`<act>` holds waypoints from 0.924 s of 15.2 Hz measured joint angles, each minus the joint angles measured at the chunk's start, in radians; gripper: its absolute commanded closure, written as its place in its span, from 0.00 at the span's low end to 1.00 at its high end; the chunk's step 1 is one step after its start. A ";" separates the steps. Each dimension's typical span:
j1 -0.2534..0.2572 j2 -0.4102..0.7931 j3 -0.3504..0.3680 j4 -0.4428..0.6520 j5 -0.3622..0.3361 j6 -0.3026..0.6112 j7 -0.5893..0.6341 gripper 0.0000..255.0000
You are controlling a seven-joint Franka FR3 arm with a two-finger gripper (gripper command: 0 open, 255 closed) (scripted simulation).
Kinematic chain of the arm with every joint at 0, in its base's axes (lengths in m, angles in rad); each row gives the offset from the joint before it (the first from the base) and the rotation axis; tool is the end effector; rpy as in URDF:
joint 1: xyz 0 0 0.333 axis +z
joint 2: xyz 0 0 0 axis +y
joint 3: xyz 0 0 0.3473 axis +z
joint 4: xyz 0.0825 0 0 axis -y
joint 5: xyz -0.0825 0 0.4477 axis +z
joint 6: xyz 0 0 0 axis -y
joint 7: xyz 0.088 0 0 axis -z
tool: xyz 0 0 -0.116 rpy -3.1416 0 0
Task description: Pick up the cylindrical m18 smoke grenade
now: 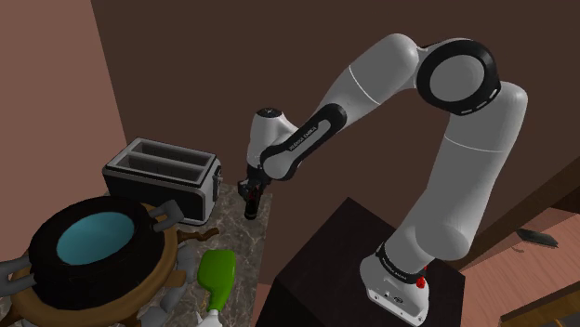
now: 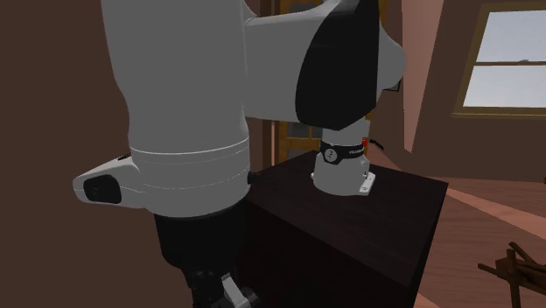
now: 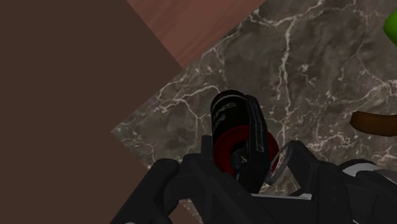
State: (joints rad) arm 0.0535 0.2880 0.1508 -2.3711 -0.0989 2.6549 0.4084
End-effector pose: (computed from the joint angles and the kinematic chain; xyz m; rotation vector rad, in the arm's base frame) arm 0.5339 0.1167 0.1698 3.1325 -0.1926 0.0028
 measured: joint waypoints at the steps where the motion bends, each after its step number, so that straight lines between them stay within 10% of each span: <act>1: 0.000 0.000 0.000 0.000 0.000 0.000 0.000 1.00; 14: -0.013 -0.134 0.021 0.003 0.048 -0.136 -0.034 1.00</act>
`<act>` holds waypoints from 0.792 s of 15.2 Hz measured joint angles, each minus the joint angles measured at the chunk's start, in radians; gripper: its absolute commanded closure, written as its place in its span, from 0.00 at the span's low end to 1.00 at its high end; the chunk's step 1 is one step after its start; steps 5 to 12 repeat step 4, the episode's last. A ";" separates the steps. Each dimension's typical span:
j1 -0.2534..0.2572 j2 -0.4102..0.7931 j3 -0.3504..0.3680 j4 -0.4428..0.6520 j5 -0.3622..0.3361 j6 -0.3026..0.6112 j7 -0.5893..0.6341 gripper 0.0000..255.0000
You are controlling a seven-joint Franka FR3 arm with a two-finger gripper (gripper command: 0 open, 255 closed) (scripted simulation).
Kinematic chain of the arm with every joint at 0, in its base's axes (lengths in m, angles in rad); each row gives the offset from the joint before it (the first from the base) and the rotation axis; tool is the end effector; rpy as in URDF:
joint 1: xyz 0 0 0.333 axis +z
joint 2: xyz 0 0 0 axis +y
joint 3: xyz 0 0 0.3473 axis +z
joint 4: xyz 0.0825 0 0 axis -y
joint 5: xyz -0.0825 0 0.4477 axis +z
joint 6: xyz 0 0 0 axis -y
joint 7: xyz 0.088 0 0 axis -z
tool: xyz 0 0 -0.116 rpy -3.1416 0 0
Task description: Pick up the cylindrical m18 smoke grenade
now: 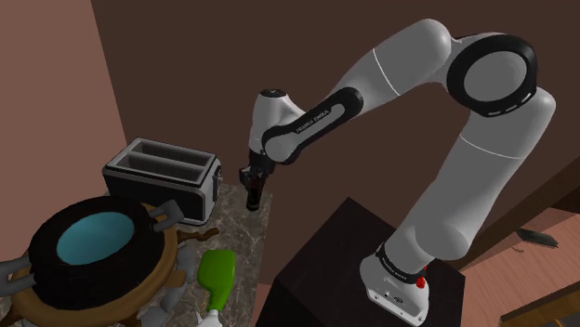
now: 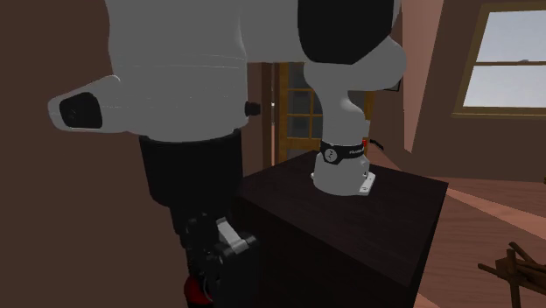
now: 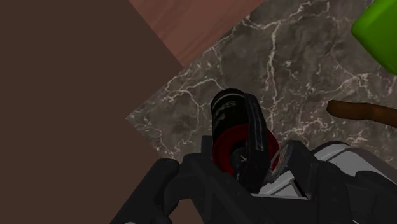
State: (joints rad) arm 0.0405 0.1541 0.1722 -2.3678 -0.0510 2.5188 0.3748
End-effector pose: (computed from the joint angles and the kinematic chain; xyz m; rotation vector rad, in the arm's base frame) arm 0.5371 0.1178 0.2320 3.1323 -0.1923 0.0011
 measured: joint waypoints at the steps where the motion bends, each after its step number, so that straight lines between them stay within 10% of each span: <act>1: 0.001 -0.011 0.002 0.002 0.004 -0.013 0.000 1.00; 12: -0.001 -0.042 0.004 0.005 0.014 -0.046 -0.007 1.00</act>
